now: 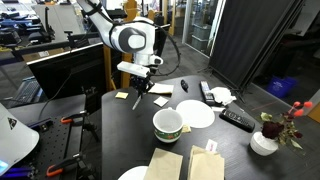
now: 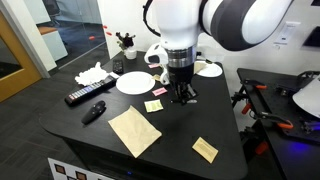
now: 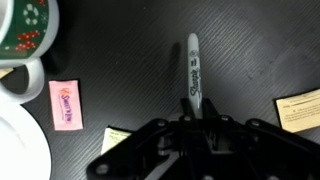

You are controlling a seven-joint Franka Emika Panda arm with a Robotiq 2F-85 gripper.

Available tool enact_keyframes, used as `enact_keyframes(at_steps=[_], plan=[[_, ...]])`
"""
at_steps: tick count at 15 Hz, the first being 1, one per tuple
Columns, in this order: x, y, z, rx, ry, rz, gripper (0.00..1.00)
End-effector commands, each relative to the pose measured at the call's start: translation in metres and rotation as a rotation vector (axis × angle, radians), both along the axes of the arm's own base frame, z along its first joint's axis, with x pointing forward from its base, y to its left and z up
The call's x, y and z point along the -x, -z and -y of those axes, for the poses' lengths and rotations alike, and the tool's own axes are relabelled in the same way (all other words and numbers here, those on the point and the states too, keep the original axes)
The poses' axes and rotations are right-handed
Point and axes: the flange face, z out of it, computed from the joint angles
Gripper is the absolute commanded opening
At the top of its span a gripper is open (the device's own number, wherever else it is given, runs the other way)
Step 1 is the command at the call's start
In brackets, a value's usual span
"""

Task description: Remove the marker from the mug and put it on the table

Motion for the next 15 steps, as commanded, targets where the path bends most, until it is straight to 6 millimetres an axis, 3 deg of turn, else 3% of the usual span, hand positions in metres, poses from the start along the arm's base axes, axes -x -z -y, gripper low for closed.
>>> enact_keyframes(at_steps=[1,6,7,10,15], plan=[[-0.016,0.011,-0.012,0.030,-0.015,-0.044,0.04],[-0.018,0.024,-0.021,0.033,-0.028,-0.079,0.04],[-0.018,0.025,-0.022,0.033,-0.027,-0.083,0.35],[-0.017,0.024,-0.023,0.028,-0.016,-0.077,0.54],[-0.009,-0.006,-0.017,0.020,0.048,0.013,0.92]])
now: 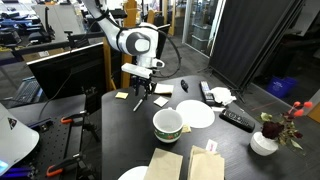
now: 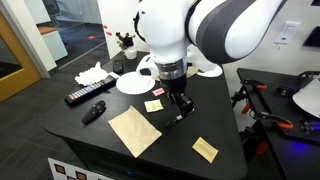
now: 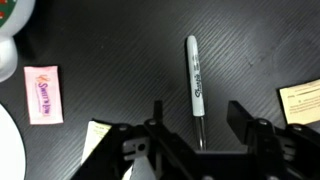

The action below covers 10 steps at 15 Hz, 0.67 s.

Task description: Remove the marker from the mug and put it on the table

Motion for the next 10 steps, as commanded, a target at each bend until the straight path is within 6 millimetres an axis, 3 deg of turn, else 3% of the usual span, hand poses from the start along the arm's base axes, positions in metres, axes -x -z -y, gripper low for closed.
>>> enact_keyframes(at_steps=[1,10], plan=[[0.009,-0.038,0.005,-0.001,0.074,0.089,0.99],[0.047,-0.130,0.029,-0.061,0.240,0.276,1.00]])
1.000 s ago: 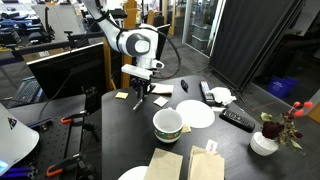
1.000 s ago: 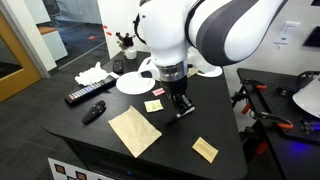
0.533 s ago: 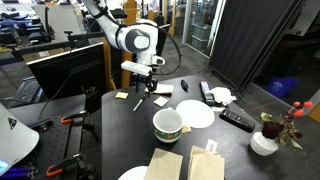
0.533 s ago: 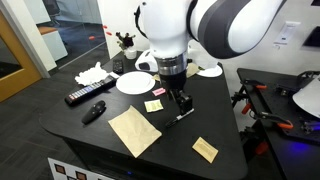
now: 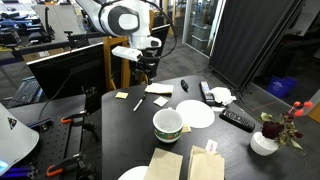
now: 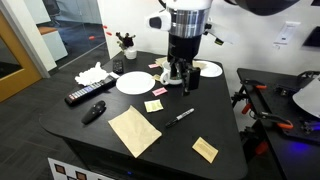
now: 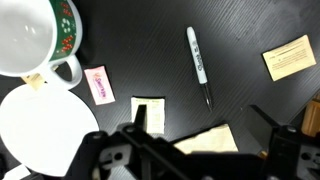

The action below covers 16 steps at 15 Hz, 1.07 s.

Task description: Remove the marker from the mug and put it on the table

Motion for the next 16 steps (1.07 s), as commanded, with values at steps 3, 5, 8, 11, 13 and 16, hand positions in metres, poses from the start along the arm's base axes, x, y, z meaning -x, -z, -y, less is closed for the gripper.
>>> enact_keyframes(at_steps=[3,5,8,11,13,16], plan=[[0.041,-0.062,0.022,-0.063,0.093,0.112,1.00],[0.052,-0.078,0.027,-0.082,0.115,0.147,1.00],[0.067,-0.094,0.033,-0.094,0.130,0.187,1.00],[0.060,-0.092,0.029,-0.080,0.120,0.162,1.00],[0.067,-0.095,0.033,-0.082,0.127,0.170,1.00],[0.070,-0.095,0.035,-0.082,0.130,0.171,1.00]])
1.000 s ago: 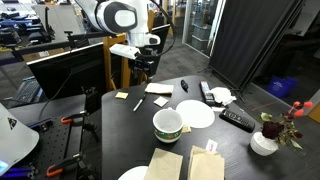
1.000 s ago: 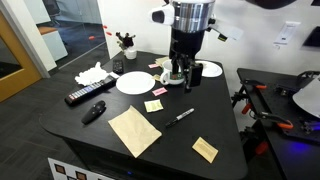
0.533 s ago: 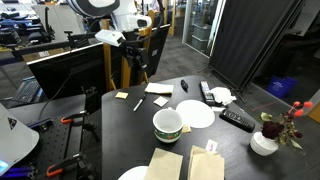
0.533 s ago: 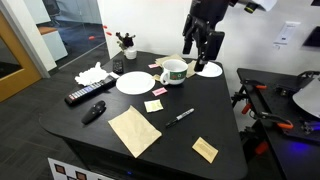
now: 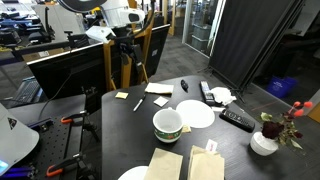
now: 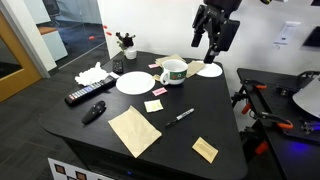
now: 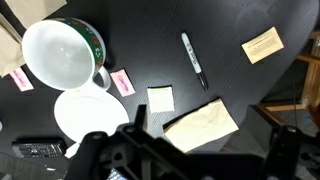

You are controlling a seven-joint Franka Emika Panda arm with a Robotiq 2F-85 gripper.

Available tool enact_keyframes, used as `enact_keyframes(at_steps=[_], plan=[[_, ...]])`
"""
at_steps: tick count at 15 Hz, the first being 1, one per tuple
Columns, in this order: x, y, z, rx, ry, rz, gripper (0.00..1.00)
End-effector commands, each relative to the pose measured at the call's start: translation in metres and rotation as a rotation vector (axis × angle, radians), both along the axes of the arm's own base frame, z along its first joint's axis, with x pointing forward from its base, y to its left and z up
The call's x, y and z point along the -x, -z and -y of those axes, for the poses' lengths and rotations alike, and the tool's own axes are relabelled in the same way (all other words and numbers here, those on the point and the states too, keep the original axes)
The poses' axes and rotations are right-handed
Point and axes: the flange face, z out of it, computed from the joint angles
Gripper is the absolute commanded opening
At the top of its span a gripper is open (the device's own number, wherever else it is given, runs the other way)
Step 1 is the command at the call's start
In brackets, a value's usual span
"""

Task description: Remove the marker from the mug and put it on the table

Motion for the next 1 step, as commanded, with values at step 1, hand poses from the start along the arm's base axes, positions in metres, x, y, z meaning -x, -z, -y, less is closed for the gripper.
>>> enact_keyframes(at_steps=[1], plan=[[0.0000,-0.0002,0.0000,0.000,0.000,-0.001,1.00]])
